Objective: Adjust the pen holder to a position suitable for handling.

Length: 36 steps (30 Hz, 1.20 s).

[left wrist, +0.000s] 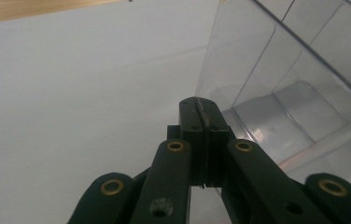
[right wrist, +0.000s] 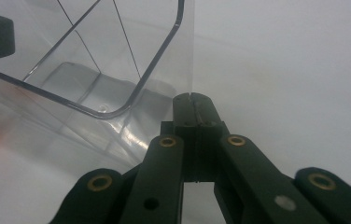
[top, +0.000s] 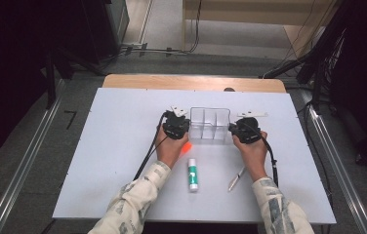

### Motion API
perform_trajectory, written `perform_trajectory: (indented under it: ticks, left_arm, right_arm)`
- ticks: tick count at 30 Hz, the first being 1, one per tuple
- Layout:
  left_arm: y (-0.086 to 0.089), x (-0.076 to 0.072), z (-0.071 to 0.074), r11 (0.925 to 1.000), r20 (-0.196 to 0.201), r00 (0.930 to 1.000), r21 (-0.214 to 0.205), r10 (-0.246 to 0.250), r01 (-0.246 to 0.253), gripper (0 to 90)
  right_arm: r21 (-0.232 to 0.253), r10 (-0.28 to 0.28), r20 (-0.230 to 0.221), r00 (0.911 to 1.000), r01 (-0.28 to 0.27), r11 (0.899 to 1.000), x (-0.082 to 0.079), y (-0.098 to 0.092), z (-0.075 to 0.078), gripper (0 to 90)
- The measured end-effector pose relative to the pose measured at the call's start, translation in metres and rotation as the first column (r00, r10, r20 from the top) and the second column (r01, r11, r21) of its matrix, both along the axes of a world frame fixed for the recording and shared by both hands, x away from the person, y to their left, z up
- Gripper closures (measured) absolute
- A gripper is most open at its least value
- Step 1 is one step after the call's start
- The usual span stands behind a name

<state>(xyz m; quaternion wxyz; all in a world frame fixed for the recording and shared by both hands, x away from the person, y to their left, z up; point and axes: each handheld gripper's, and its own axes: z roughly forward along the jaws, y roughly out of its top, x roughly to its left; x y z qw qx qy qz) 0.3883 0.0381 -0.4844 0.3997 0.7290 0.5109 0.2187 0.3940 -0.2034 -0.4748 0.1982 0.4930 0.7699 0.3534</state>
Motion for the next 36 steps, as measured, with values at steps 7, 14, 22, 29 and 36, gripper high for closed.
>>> perform_trajectory:
  ticks: [7,14,22,29,36]
  left_arm:
    - [-0.012,-0.001,0.0,1.0,-0.001,1.0,-0.001,-0.007,0.007,90.0]
    - [-0.011,-0.002,0.0,1.0,-0.002,1.0,-0.004,0.002,-0.002,90.0]
    - [-0.01,-0.002,0.0,1.0,-0.005,1.0,-0.007,0.003,-0.003,90.0]
    - [-0.011,-0.002,-0.001,0.9999,-0.003,0.9999,0.0,0.01,-0.01,90.0]
    - [-0.007,-0.003,0.0,0.9997,-0.005,0.9997,0.007,0.025,-0.025,82.8]
  right_arm:
    - [0.0,-0.021,-0.002,0.9998,0.021,1.0,-0.001,-0.015,0.001,87.9]
    - [-0.004,-0.022,0.004,0.9998,0.022,1.0,-0.001,-0.013,0.001,87.8]
    - [-0.001,-0.021,0.002,0.9998,0.021,1.0,-0.001,-0.013,0.0,87.8]
    - [0.003,-0.022,0.004,0.9997,0.022,1.0,-0.001,-0.012,0.0,87.8]
    - [-0.007,-0.028,0.008,0.9996,0.028,1.0,-0.001,-0.012,0.0,83.9]
